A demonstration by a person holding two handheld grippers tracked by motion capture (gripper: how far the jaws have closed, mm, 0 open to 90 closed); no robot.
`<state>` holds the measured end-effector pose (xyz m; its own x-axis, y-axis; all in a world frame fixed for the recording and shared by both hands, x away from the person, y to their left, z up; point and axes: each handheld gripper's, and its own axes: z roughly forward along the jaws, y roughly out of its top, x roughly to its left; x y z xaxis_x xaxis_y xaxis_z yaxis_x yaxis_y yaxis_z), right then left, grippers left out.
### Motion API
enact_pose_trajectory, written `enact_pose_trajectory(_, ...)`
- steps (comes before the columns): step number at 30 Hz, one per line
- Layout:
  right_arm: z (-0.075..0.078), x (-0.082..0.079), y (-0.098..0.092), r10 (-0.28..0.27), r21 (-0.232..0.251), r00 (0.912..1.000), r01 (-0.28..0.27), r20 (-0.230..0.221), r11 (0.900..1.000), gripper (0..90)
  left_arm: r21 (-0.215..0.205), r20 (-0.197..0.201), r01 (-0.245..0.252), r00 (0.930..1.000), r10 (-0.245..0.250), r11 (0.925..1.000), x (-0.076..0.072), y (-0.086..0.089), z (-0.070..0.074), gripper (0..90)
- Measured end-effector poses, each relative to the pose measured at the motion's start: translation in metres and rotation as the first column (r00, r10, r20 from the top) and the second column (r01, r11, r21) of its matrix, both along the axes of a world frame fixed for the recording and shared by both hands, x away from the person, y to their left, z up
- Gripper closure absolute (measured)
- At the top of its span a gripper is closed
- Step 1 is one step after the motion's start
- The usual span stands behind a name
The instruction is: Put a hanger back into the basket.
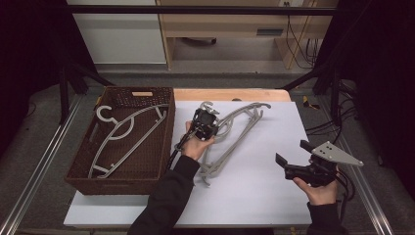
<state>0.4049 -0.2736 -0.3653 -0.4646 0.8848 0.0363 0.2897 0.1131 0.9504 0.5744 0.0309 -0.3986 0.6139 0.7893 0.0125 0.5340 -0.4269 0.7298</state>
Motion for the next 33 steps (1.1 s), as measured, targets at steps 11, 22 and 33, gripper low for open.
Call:
enact_pose_trajectory(11,0.000,0.000,-0.001,-0.003,-0.005,1.0000,0.003,0.001,1.000,4.6,-0.036,0.065,0.022,0.9977,-0.020,0.9991,-0.018,0.005,0.029,82.4)
enact_pose_trajectory(22,0.001,-0.001,-0.003,-0.005,-0.003,1.0000,0.005,0.006,1.000,4.6,-0.063,0.135,0.055,0.9897,-0.046,0.9965,-0.040,0.012,0.070,82.4)
enact_pose_trajectory(33,0.001,-0.001,-0.003,-0.012,-0.002,0.9999,0.012,0.002,1.000,4.6,-0.064,0.208,0.095,0.9750,-0.079,0.9934,-0.063,0.041,0.114,82.4)
